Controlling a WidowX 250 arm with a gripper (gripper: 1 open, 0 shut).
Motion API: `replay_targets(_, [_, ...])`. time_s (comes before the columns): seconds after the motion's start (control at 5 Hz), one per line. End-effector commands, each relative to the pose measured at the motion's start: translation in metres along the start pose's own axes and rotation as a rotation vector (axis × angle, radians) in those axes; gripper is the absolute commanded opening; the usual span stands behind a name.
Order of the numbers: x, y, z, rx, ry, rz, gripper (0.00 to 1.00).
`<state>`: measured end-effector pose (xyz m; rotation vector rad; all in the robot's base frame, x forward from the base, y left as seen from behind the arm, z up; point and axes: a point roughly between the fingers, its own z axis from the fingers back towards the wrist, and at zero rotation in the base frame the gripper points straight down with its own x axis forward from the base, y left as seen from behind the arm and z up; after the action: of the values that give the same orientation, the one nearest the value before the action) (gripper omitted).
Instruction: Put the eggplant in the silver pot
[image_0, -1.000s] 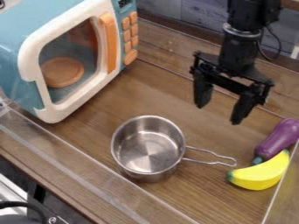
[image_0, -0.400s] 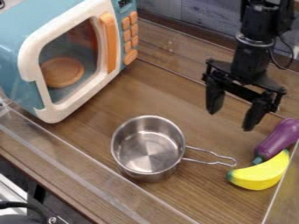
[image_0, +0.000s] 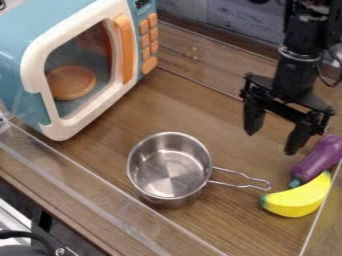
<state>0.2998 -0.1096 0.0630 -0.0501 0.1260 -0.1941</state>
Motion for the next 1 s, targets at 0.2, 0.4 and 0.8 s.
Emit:
replay_targets(0.2, [0.015,-0.011,0.009,-0.008,-0.068,-0.039,1.00])
replay_targets(0.4, [0.020,-0.015,0.006,-0.009,-0.079,-0.050,1.00])
replay_targets(0.8, [0.028,-0.023,0.000,-0.014,-0.097,-0.064,1.00])
